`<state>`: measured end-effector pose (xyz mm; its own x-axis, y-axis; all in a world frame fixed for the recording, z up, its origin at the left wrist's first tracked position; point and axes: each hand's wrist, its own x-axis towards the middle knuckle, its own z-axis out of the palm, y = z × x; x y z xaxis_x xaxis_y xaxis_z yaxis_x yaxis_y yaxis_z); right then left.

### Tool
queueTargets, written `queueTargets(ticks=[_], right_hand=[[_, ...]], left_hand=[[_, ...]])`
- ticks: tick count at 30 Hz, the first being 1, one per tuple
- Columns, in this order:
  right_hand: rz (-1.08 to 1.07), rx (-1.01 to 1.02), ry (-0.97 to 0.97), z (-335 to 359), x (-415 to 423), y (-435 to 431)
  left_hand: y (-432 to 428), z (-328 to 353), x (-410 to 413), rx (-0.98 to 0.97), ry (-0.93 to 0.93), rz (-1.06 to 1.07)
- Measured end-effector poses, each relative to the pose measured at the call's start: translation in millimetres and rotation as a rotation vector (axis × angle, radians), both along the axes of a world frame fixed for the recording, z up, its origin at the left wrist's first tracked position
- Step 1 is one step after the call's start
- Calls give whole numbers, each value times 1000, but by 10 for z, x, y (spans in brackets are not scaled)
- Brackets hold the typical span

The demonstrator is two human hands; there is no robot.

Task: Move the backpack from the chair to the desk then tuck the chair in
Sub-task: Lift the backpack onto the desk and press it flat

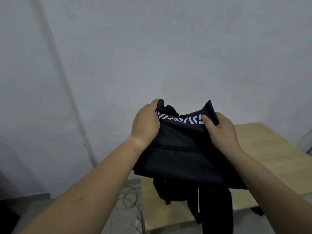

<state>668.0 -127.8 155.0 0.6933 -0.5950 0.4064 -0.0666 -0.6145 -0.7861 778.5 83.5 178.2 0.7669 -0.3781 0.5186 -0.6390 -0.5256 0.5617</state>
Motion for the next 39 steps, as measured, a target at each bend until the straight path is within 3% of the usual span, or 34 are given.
queueTargets(ticks=[17, 22, 26, 30, 34, 35, 39], right_hand=[[152, -20, -77, -209, 2317, -996], [153, 4, -145, -185, 2615, -1050], [159, 12, -123, -640, 2372, -1019], [101, 25, 123, -1728, 1833, -921], [220, 108, 764, -2776, 1290, -849], [252, 100, 850, -2923, 1163, -847], [273, 39, 900, -3141, 907, -906]], left_hand=[[-873, -339, 1838, -197, -2, 120], [-980, -334, 2160, -236, -2, 123], [-897, -903, 1902, -263, 54, 157], [-770, -1978, 1324, -28, 269, 167], [-668, -2941, 746, 677, 597, 167], [-631, -3101, 645, 782, 631, 142], [-494, -3432, 546, 870, 582, 67]])
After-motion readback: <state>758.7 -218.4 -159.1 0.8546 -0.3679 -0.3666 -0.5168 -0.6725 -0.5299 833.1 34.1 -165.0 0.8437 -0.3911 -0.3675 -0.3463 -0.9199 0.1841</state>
